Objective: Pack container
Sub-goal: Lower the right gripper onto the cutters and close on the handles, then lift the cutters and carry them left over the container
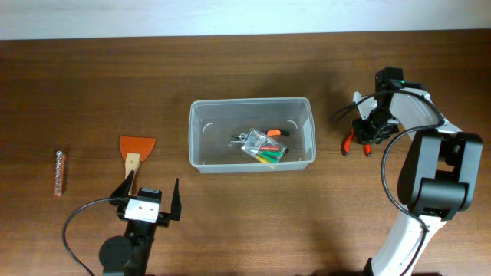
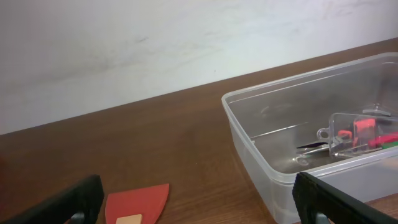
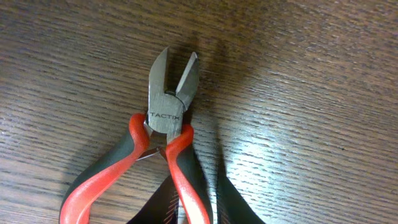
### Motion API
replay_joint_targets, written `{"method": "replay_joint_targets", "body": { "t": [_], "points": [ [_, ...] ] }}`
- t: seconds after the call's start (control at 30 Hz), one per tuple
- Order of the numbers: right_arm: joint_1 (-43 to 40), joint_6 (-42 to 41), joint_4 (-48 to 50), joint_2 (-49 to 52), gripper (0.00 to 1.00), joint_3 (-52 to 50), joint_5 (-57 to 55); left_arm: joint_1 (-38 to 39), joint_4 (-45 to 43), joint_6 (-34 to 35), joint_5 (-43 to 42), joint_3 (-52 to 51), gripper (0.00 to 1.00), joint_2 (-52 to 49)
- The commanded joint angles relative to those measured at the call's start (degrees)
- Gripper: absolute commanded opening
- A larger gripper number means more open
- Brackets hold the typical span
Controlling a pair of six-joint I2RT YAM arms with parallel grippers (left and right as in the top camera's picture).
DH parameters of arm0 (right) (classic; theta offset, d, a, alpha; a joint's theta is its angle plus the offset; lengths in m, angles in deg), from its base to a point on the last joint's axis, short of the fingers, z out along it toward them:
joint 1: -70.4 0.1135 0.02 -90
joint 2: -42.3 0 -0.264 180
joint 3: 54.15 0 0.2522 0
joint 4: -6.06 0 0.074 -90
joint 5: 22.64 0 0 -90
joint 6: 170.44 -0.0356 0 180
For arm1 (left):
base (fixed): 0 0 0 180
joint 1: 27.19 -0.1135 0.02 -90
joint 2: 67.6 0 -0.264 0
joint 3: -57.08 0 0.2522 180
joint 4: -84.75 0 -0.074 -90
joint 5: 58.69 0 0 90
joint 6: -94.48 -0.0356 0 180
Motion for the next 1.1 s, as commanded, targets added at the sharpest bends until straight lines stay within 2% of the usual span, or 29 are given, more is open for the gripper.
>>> {"method": "replay_joint_targets", "body": {
  "t": [0.0,0.23,0.5,0.93,1.07],
  "points": [
    [0.28,-0.46,0.17,0.81,0.18,-0.98,1.2,0.17,0.02,-0.68,0.24,-0.28,0.99,0.26],
    [0.28,-0.48,0.28,0.81,0.16,-0.94,2.51,0.17,0.02,-0.68,0.24,-0.28,0.99,0.26],
    [0.28,-2.08,0.31,0.81,0.06,-0.24,2.47,0.17,0.02,-0.68,0.24,-0.28,0.99,0.26],
    [0.28,-3.72,-1.9,0.79,0.04,5.14,2.45,0.17,0.02,-0.68,0.24,-0.28,0.99,0.26],
    [0.28,-3.96,-5.73,0.79,0.04,10.54,2.45,0.17,0.02,-0.68,0.24,-0.28,0.99,0.26]
  ]
}}
